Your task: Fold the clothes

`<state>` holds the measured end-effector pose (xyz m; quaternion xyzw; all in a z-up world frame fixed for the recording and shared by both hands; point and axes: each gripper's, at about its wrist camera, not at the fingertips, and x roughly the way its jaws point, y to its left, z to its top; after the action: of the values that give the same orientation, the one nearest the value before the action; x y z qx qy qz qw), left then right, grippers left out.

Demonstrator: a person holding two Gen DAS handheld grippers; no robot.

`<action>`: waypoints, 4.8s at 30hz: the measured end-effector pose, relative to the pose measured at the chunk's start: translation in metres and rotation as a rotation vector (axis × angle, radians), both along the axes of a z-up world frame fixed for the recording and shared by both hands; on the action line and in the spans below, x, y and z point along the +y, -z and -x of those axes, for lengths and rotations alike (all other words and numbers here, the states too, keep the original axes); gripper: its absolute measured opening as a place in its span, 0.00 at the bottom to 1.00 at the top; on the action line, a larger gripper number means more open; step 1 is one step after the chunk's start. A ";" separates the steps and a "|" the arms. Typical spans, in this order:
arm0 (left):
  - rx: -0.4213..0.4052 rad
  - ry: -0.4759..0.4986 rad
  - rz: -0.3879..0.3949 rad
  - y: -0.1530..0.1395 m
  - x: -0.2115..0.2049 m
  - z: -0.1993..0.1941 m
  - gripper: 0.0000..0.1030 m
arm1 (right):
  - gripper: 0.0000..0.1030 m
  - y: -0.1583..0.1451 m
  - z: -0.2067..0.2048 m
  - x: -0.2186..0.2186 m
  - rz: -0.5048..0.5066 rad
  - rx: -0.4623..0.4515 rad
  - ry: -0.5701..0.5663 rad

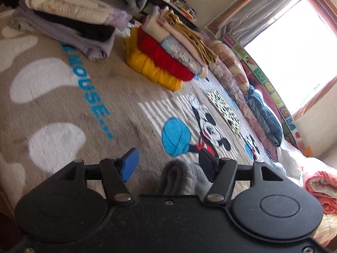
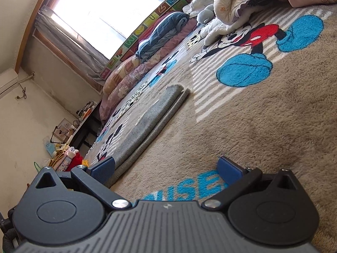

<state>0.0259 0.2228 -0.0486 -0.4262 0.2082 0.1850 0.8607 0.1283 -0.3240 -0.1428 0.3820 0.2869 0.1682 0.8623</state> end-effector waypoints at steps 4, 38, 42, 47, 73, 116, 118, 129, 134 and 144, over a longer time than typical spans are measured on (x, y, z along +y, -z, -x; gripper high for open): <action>0.050 0.082 0.059 0.021 -0.021 -0.009 0.63 | 1.00 -0.002 -0.013 -0.004 -0.095 0.052 0.010; 0.130 0.168 -0.146 0.048 -0.041 -0.077 0.53 | 0.50 -0.002 -0.194 0.061 0.014 0.193 0.095; 0.101 0.201 -0.162 0.047 -0.041 -0.079 0.37 | 0.13 0.006 -0.180 0.051 -0.019 0.196 0.137; 0.035 0.210 -0.200 0.037 -0.045 -0.073 0.31 | 0.12 -0.006 -0.151 0.041 -0.034 0.149 0.179; 0.076 0.174 -0.046 0.038 -0.011 -0.054 0.43 | 0.44 0.008 0.045 -0.036 -0.162 0.139 0.369; 0.020 0.287 0.104 0.033 0.002 -0.029 0.34 | 0.55 -0.002 0.024 -0.022 -0.166 0.217 0.181; 0.026 0.289 0.096 0.035 0.000 -0.031 0.33 | 0.52 0.003 0.021 -0.023 -0.191 0.227 0.192; -0.078 0.262 0.069 0.021 -0.004 -0.041 0.13 | 0.10 0.000 0.010 -0.032 -0.276 0.139 0.217; -0.147 0.262 0.101 0.013 -0.004 -0.062 0.12 | 0.07 -0.003 -0.012 -0.037 -0.371 0.122 0.224; -0.161 0.230 0.171 0.020 0.014 -0.110 0.11 | 0.07 -0.023 -0.077 -0.031 -0.402 0.082 0.229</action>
<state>0.1362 0.2364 -0.0687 -0.4849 0.2010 0.0321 0.8506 0.2057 -0.3552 -0.1197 0.5826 0.2373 0.1073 0.7699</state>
